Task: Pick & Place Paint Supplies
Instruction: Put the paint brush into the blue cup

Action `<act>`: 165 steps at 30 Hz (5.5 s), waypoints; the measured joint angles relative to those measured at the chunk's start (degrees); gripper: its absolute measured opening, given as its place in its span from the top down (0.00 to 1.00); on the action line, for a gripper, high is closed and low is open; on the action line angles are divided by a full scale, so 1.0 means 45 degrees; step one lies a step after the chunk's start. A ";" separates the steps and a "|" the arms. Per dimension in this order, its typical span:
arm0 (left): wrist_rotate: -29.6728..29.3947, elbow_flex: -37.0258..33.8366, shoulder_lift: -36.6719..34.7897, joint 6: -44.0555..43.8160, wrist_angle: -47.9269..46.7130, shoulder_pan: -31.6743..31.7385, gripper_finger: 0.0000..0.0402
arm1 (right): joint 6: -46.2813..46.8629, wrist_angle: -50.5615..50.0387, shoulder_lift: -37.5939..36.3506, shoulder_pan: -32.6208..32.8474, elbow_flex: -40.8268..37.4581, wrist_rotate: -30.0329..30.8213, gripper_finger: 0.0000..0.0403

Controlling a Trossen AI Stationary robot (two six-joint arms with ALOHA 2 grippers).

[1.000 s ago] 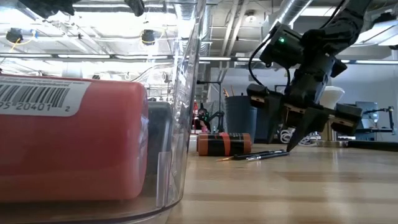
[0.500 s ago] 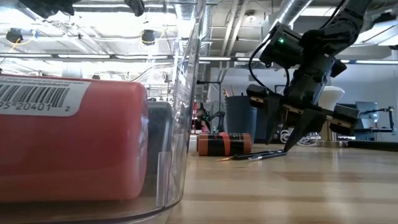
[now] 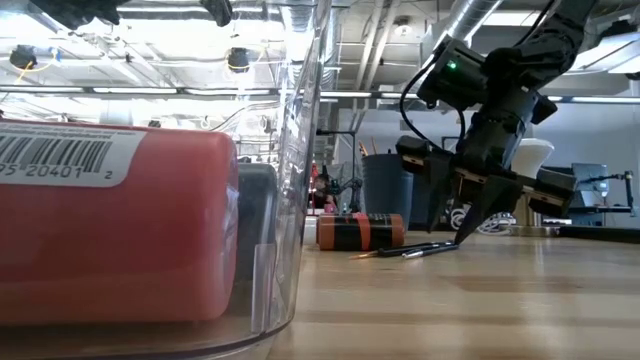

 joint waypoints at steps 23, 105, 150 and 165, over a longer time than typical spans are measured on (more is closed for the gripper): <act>0.0000 0.0000 0.0000 0.0004 -0.0049 0.0000 1.00 | 0.0311 0.0863 0.0000 0.0189 0.0010 0.0432 0.71; 0.0002 0.0005 0.0000 0.0068 -0.0083 -0.0005 1.00 | 0.1117 -0.0254 -0.0010 0.1123 0.0044 0.2418 0.71; 0.0000 0.0005 0.0005 0.0102 -0.0083 0.0000 1.00 | 0.1734 -0.0481 0.0000 0.0738 0.0019 0.2361 0.84; -0.0005 0.0005 0.0001 0.0649 -0.0084 0.0005 1.00 | 0.2609 -0.0555 0.0010 0.0704 0.0022 0.1992 0.84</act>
